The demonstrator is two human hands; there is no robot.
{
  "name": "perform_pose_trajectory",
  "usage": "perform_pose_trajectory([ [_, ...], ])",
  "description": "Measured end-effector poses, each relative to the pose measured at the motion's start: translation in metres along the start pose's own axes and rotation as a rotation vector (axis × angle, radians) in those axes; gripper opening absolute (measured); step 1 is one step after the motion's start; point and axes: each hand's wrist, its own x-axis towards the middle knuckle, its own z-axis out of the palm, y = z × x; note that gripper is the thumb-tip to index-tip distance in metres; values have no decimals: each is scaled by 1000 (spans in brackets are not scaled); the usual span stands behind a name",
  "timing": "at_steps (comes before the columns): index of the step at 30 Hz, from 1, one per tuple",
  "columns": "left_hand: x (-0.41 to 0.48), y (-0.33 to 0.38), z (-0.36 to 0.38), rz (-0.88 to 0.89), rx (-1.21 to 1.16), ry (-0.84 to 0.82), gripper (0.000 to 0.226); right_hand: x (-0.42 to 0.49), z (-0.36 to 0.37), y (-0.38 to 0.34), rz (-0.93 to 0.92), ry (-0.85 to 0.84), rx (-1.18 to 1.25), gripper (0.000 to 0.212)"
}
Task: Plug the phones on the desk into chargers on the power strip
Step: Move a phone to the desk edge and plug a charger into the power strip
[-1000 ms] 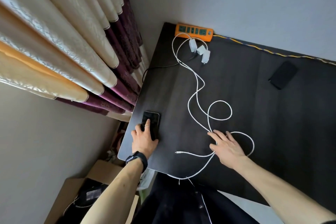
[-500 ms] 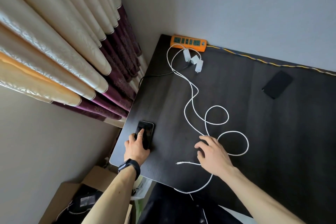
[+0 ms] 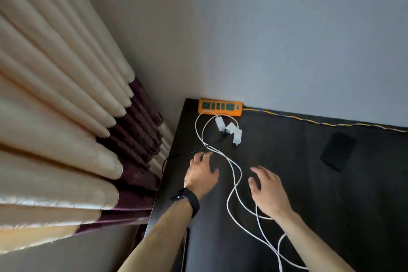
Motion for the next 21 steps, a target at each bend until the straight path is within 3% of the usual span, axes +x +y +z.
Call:
perform_pose_trajectory([
  [4,73,13,-3,61,30,-62,56,59,21,25,146,-292,-217,87],
  [6,100,13,0,52,47,-109,57,68,41,44,177,-334,-257,106],
  [9,133,13,9,24,127,-154,55,66,46,41,135,-336,-380,87],
  [11,144,13,13,35,183,-153,46,70,38,36,-1,-405,-550,96],
  [13,148,14,15,52,178,-150,33,72,32,37,-75,-517,-542,107],
  [15,146,15,13,73,125,-133,27,69,24,32,-112,-533,-562,86],
  [17,140,17,7,86,86,-102,26,68,24,31,-52,-561,-578,55],
  [21,118,17,-17,51,-98,-28,22,66,10,19,162,-554,-306,53],
])
